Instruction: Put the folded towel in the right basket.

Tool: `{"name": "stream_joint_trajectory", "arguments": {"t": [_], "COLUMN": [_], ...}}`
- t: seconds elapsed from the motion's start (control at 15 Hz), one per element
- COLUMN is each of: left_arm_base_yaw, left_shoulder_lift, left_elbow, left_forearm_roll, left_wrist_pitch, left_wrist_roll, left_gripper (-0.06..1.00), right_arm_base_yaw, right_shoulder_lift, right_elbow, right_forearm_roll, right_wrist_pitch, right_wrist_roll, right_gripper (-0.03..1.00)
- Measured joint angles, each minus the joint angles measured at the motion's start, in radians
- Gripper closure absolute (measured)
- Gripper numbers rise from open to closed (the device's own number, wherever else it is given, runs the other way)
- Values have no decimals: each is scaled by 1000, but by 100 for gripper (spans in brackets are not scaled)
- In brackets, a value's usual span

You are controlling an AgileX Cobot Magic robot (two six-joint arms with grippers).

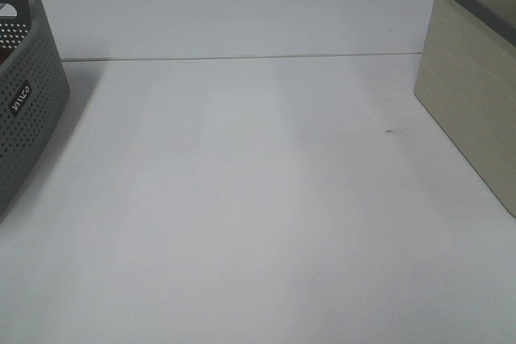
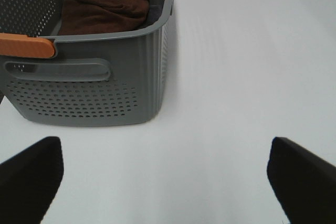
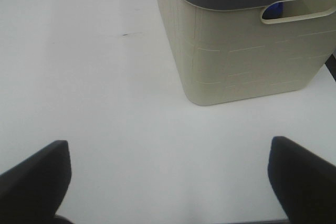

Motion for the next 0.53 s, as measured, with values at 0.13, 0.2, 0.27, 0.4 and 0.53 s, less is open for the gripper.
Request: {"name": "stream_joint_trajectory", "arguments": {"t": [0.13, 0.2, 0.27, 0.4, 0.53], "left_arm_base_yaw": [0, 0, 0, 0, 0], "left_shoulder_lift": [0, 0, 0, 0, 0], "left_elbow": [0, 0, 0, 0, 0], "left_forearm_roll": [0, 0, 0, 0, 0], "left_wrist_pitch": [0, 0, 0, 0, 0], "left_wrist_roll": [0, 0, 0, 0, 0], "left_gripper": [-4, -4, -4, -4, -4], "right_arm_base_yaw": [0, 0, 0, 0, 0], "right_shoulder_lift": [0, 0, 0, 0, 0], "right_elbow": [2, 2, 2, 2, 2], "right_forearm_roll": [0, 0, 0, 0, 2], "right_wrist_pitch": [-1, -1, -1, -1, -1], "right_wrist_roll": [0, 0, 0, 0, -1], "right_gripper": [0, 0, 0, 0, 0]}}
